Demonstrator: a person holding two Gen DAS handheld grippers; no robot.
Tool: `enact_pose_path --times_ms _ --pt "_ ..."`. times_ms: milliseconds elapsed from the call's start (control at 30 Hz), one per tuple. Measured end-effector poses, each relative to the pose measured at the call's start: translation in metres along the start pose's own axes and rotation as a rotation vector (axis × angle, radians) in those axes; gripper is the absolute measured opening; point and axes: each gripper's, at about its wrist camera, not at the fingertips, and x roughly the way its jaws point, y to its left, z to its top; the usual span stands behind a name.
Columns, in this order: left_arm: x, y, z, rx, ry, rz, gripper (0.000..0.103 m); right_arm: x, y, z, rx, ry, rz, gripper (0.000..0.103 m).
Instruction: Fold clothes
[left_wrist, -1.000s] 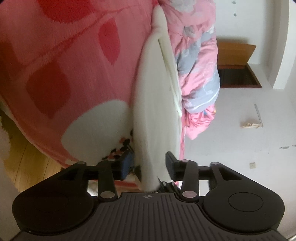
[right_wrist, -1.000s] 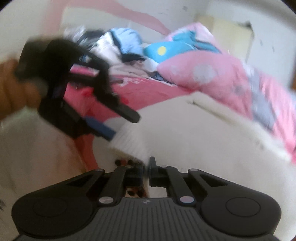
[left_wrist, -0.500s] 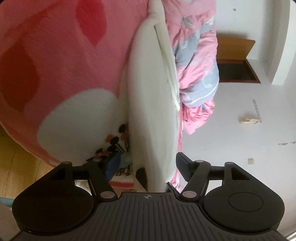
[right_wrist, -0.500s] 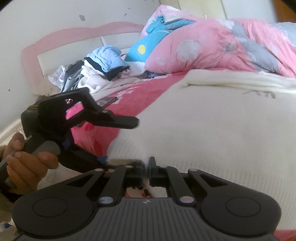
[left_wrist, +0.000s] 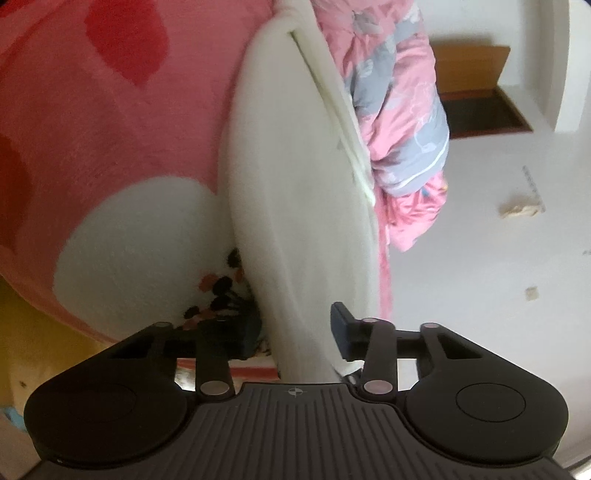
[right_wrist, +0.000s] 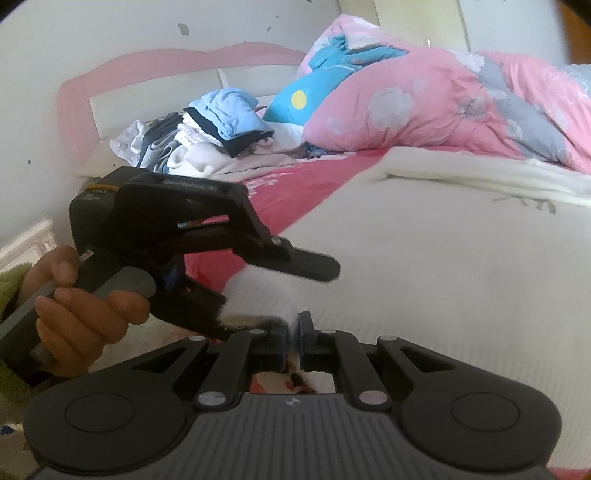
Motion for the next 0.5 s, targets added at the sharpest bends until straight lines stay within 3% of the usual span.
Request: enact_pose_path --times_ms 233,500 --pt "-0.001 -0.002 -0.002 0.043 -0.002 0.048 0.027 -0.007 -0.003 -0.003 0.013 0.013 0.041 0.009" --pt "0.000 -0.003 -0.003 0.074 0.007 0.095 0.024 -0.017 -0.006 -0.008 0.028 0.023 0.068 0.011"
